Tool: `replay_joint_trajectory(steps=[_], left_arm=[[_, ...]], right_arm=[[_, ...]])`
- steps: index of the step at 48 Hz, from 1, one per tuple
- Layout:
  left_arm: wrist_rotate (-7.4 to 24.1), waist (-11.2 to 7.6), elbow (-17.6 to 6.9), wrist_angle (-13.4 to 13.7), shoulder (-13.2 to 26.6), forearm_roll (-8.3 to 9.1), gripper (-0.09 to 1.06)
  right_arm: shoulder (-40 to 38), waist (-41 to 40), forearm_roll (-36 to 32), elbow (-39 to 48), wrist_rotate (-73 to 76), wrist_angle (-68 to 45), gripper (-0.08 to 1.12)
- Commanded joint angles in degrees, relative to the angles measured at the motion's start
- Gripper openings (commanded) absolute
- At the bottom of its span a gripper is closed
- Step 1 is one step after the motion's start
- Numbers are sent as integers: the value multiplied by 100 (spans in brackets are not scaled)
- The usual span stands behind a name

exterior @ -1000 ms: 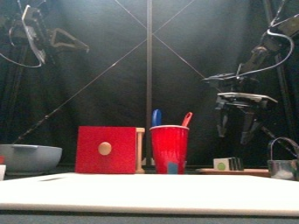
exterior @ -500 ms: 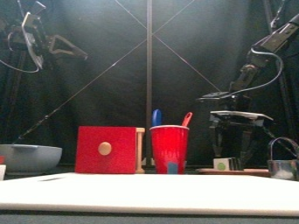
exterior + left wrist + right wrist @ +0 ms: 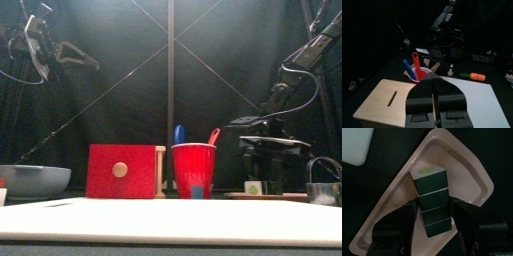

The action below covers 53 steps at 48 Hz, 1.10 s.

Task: Place sushi on board then cut the sushi with the knife then place the pieces on the plate
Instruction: Place the sushi on the board

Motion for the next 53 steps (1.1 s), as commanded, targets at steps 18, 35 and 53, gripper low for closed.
replay_joint_trajectory(steps=[18,35,53], left_arm=[[26,44,-79,-53,26,-9,4],[35,149,-97,-53,18,0,4],[44,211,-132,-105,26,18,4]], right_arm=[[-1292,44,413,-334,308,1371,65],[-2145,1441,923,-510,2083,1749,65],[-1556,2936,844,-791,5282,1248,65]])
